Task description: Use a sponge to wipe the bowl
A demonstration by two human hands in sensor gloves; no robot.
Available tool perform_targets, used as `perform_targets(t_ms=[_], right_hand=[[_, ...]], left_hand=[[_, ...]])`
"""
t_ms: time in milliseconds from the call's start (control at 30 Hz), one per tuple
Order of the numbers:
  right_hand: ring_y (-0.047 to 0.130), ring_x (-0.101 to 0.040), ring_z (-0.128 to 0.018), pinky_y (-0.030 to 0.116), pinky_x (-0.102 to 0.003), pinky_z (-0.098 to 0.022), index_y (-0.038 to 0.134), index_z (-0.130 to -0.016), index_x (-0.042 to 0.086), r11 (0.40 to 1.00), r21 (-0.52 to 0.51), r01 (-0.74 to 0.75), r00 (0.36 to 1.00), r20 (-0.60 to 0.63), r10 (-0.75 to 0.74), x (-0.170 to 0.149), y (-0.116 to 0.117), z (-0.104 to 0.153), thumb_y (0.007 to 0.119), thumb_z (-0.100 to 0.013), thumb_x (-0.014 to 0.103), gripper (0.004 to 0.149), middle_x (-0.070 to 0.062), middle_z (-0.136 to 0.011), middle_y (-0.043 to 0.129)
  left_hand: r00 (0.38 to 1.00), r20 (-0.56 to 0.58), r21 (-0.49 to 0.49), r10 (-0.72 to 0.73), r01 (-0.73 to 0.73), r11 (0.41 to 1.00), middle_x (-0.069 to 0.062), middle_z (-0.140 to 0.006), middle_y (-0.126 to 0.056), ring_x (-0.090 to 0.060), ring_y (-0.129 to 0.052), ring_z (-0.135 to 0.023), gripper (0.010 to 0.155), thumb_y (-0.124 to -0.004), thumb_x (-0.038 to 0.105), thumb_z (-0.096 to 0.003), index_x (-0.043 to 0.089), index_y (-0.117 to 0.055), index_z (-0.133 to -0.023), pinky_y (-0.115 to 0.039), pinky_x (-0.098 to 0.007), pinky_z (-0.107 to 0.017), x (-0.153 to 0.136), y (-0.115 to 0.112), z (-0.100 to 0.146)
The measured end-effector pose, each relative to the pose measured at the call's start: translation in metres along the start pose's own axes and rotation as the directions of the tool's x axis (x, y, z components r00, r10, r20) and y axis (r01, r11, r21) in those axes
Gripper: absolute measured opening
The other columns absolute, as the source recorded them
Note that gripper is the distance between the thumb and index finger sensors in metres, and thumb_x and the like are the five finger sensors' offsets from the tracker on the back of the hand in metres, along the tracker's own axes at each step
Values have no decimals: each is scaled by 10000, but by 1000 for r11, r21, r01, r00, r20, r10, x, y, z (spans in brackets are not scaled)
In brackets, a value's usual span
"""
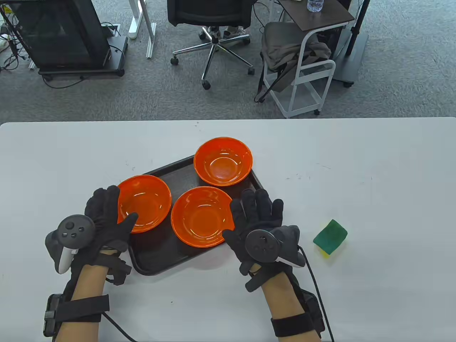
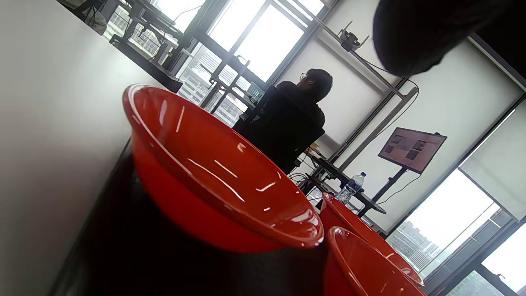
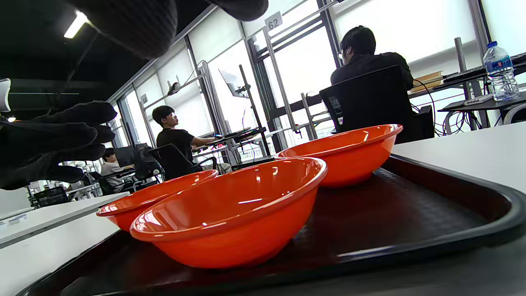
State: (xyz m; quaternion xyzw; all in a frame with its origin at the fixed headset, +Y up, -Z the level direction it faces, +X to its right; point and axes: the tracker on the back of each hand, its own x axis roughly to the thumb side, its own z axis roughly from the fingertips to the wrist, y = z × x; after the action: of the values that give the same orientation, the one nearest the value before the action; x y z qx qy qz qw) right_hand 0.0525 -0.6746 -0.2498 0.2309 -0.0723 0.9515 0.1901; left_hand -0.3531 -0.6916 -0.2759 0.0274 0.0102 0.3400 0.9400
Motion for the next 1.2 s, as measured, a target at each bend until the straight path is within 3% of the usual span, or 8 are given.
perform_targets(t_ms=[367, 533, 733, 867, 1033, 1100, 1200], right_hand=[[134, -574, -1002, 108, -769, -582, 348, -1072, 138, 1000, 4, 9, 1000, -8, -9, -1, 0, 0, 681, -605, 539, 701, -269, -1158, 206], [136, -575, -1002, 109, -769, -581, 352, -1072, 137, 1000, 0, 8, 1000, -10, -8, -2, 0, 1, 681, -606, 538, 697, -270, -1157, 207], [137, -575, -1002, 108, -769, -582, 354, -1072, 135, 1000, 3, 9, 1000, -13, -9, -3, 0, 1, 680, -606, 536, 696, -271, -1157, 208], [138, -574, -1003, 109, -769, -582, 355, -1072, 136, 1000, 2, 13, 1000, -10, -13, -2, 0, 1, 680, -606, 536, 695, -272, -1157, 209], [141, -575, -1002, 108, -769, -582, 358, -1072, 135, 1000, -7, 18, 1000, -12, -18, -3, -1, 1, 680, -605, 536, 694, -274, -1156, 216], [140, -578, -1002, 109, -769, -582, 359, -1072, 134, 1000, -10, 19, 1000, -14, -20, -4, -1, 1, 680, -606, 536, 694, -276, -1156, 219], [146, -579, -1002, 109, -769, -581, 362, -1071, 134, 1000, -12, 21, 1000, -18, -21, -5, -2, 1, 680, -606, 535, 692, -282, -1156, 228]], left_hand=[[985, -171, -11, -1, -1, 1000, -45, -1170, -200, -456, -364, -1090, 866, -836, 616, -504, 440, -240, -1107, -509, -646, -707, -18, -4, -6], [957, -290, -32, -2, -7, 999, -95, -1156, -176, -462, -361, -1082, 956, -868, 626, -489, 399, -161, -1092, -520, -643, -701, -36, -11, -11], [923, -384, -16, 25, -34, 999, -163, -1135, -283, -470, -512, -1020, 993, -883, 634, -477, 339, -164, -1095, -623, -604, -644, -53, -18, -14], [906, -421, -20, -35, 30, 999, -205, -1103, -409, -473, -642, -939, 969, -888, 608, -480, 302, -213, -1105, -680, -573, -594, -55, -19, -14], [902, -426, -31, -74, 67, 997, -181, -998, -661, -381, -884, -728, 910, -888, 569, -483, 249, -313, -1112, -791, -495, -475, -56, -23, -17], [904, -419, -32, -82, 76, 997, -141, -834, -855, -304, -993, -508, 857, -879, 566, -485, 221, -397, -1104, -847, -444, -372, -57, -24, -18], [905, -420, -27, -65, 59, 998, -85, -660, -961, -221, -1026, -304, 825, -870, 566, -484, 187, -453, -1088, -880, -390, -255, -58, -25, -18]])
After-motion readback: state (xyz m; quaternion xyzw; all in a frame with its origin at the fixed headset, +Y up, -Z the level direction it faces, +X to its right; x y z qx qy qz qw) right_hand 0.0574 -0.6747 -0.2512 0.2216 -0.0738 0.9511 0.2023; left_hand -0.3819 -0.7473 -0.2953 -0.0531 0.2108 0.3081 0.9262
